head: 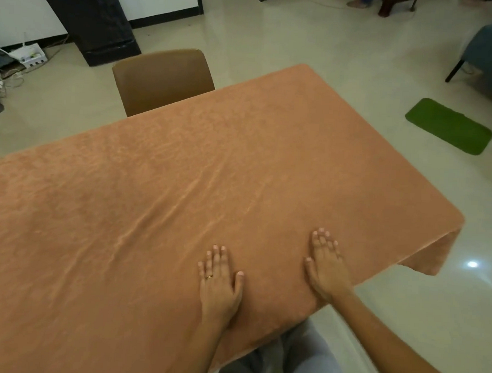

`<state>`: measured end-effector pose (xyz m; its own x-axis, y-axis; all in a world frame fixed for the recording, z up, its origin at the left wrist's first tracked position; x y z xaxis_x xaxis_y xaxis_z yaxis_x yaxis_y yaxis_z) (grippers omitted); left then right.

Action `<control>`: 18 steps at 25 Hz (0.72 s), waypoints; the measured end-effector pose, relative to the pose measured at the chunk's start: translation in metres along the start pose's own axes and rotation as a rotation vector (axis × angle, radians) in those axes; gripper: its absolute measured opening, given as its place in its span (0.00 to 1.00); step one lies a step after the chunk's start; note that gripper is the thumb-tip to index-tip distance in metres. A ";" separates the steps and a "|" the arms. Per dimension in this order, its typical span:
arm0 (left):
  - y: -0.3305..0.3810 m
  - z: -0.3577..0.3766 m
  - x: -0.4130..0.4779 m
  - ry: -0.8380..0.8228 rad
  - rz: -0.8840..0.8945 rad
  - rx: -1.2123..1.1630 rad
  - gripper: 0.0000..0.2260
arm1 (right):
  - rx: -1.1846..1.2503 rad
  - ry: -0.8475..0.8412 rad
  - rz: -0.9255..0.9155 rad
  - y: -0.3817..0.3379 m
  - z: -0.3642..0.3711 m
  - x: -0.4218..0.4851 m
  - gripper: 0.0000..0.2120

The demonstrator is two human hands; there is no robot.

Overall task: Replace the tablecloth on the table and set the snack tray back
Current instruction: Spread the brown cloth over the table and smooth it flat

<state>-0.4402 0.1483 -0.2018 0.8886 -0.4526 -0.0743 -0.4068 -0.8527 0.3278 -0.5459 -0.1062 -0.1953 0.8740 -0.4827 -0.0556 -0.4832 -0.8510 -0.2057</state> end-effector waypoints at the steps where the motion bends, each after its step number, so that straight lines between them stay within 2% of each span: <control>1: 0.025 0.008 0.003 -0.037 0.093 -0.012 0.30 | 0.008 -0.023 -0.069 -0.027 0.009 -0.005 0.31; 3: 0.078 0.023 0.002 -0.094 0.233 -0.049 0.27 | -0.022 -0.040 -0.221 -0.068 0.026 -0.019 0.29; 6: 0.101 0.034 0.003 -0.083 0.217 -0.042 0.26 | -0.031 -0.011 -0.250 -0.047 0.020 -0.013 0.28; 12: 0.075 0.028 0.001 -0.046 0.235 0.040 0.27 | -0.055 -0.024 -0.008 0.097 -0.009 0.013 0.31; 15: 0.085 0.027 0.004 0.024 0.097 0.046 0.27 | -0.012 0.000 0.083 0.123 -0.022 0.029 0.33; 16: 0.102 0.031 0.008 0.037 0.041 0.040 0.27 | -0.001 -0.022 0.022 0.111 -0.020 0.034 0.32; 18: 0.162 0.048 0.021 0.007 0.009 -0.005 0.27 | 0.014 -0.096 -0.231 0.074 -0.010 0.034 0.31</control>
<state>-0.4978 -0.0119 -0.1952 0.8864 -0.4584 -0.0646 -0.4137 -0.8472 0.3333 -0.5525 -0.1871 -0.2024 0.9625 -0.2532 -0.0976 -0.2695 -0.9334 -0.2368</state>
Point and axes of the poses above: each hand's wrist, its own x-axis towards the middle knuckle, its own z-axis out of the palm, y = z × x, the point moved 8 cm from there along x, towards the middle knuckle, and after that the axes turned 1 degree about -x, right-handed, at the moved point
